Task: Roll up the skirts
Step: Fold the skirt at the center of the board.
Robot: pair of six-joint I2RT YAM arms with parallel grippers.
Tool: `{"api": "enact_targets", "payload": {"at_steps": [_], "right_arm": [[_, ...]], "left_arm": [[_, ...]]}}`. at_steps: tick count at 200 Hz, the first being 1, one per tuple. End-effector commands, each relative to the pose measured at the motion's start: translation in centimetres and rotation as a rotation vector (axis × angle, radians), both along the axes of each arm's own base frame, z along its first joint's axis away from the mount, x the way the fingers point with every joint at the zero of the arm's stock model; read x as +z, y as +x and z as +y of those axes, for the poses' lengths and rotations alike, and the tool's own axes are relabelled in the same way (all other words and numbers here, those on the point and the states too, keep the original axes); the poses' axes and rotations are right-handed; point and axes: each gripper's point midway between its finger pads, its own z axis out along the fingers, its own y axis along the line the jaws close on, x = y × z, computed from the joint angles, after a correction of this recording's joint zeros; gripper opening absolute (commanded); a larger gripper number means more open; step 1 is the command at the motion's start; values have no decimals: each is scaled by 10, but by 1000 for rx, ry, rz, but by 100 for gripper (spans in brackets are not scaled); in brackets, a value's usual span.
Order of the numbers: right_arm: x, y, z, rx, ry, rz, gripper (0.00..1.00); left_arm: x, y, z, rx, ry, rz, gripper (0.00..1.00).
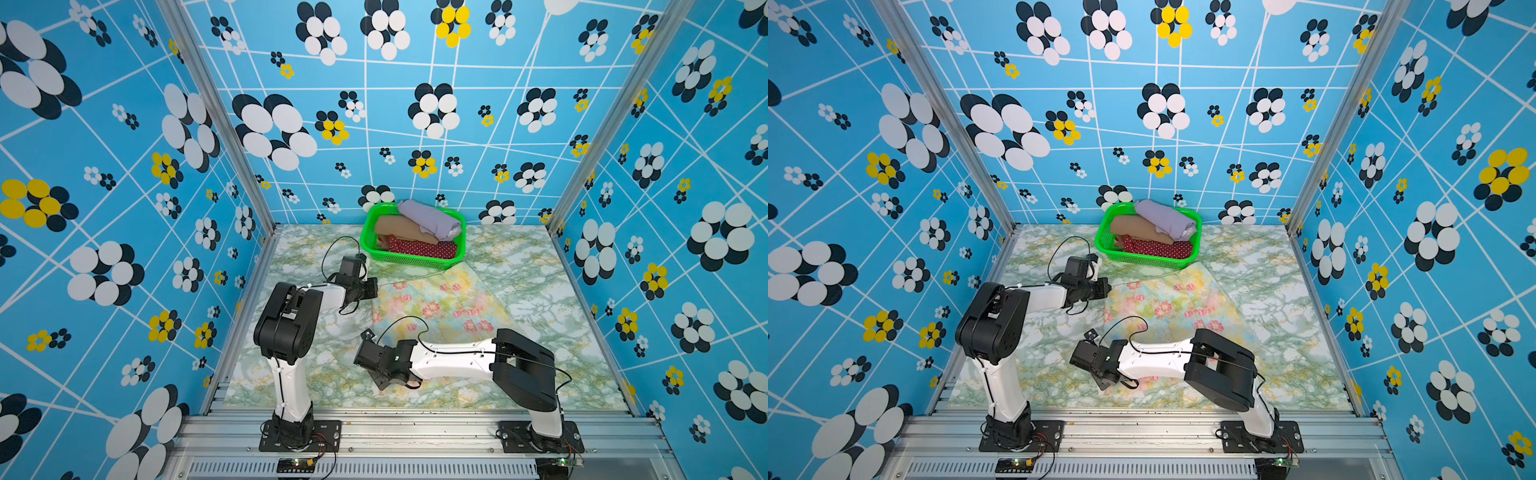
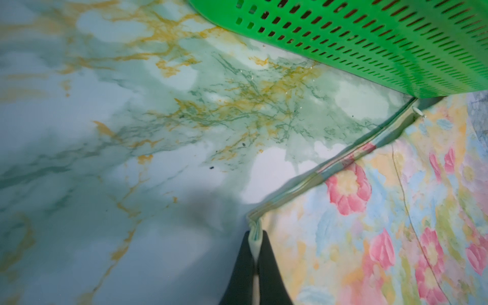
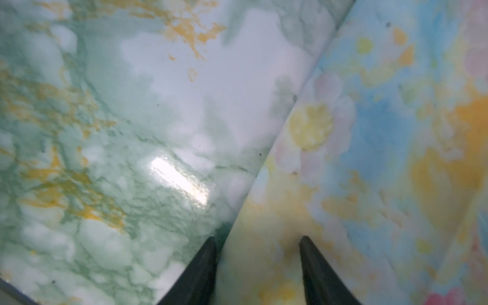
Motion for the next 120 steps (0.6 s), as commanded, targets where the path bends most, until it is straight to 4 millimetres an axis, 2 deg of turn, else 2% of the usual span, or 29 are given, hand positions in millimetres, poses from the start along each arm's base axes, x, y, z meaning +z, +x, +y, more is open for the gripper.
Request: {"api": "enact_targets", "payload": {"at_steps": [1, 19, 30, 61, 77, 103, 120], "right_arm": [[4, -11, -4, -5, -28, -33, 34], [26, -20, 12, 41, 29, -52, 10], [41, -28, 25, 77, 75, -43, 0], [91, -51, 58, 157, 283, 36, 0], [119, -58, 65, 180, 369, 54, 0], [156, -57, 57, 174, 449, 60, 0], [160, -48, 40, 125, 467, 80, 0]], "left_arm": [[34, 1, 15, 29, 19, -67, 0], [65, 1, 30, 63, 23, -123, 0], [87, -1, 39, 79, 31, -157, 0], [142, -16, 67, 133, 68, -242, 0], [163, -24, 70, 136, 79, -271, 0], [179, -27, 59, 91, 111, -272, 0], [178, -24, 43, 50, 141, -264, 0]]}}
